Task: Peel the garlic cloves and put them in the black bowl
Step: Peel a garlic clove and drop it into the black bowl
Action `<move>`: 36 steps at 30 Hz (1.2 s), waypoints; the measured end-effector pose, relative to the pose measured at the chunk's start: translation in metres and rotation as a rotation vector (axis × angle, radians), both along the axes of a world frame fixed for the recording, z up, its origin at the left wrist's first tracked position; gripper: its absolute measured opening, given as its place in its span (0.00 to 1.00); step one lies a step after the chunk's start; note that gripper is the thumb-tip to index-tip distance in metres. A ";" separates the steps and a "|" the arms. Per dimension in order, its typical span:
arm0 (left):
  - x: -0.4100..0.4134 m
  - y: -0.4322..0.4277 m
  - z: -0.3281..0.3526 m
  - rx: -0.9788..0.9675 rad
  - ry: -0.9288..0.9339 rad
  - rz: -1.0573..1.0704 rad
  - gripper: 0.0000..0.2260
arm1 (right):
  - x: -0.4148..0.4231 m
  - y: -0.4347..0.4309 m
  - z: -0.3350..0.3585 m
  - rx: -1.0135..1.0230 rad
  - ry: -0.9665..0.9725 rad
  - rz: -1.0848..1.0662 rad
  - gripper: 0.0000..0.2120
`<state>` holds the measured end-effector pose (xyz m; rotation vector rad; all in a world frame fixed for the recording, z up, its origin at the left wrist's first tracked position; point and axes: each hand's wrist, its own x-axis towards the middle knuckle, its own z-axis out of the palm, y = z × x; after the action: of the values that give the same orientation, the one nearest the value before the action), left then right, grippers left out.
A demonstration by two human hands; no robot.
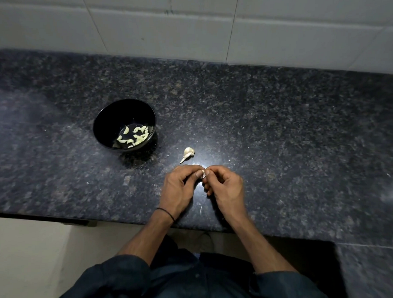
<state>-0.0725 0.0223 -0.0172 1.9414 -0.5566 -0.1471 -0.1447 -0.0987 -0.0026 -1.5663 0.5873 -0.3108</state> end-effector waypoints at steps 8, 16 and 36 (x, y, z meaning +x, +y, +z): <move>0.000 0.000 -0.001 0.001 -0.035 -0.003 0.06 | 0.002 -0.003 0.000 0.091 0.015 0.032 0.07; 0.000 0.001 -0.003 0.025 -0.047 -0.008 0.06 | 0.004 -0.010 0.005 0.140 0.050 0.091 0.07; 0.001 0.000 0.003 -0.004 0.086 0.005 0.06 | 0.014 -0.005 0.008 0.095 0.163 0.009 0.07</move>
<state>-0.0719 0.0222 -0.0144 1.9230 -0.4949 -0.2253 -0.1311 -0.1039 0.0057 -1.5108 0.7114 -0.1466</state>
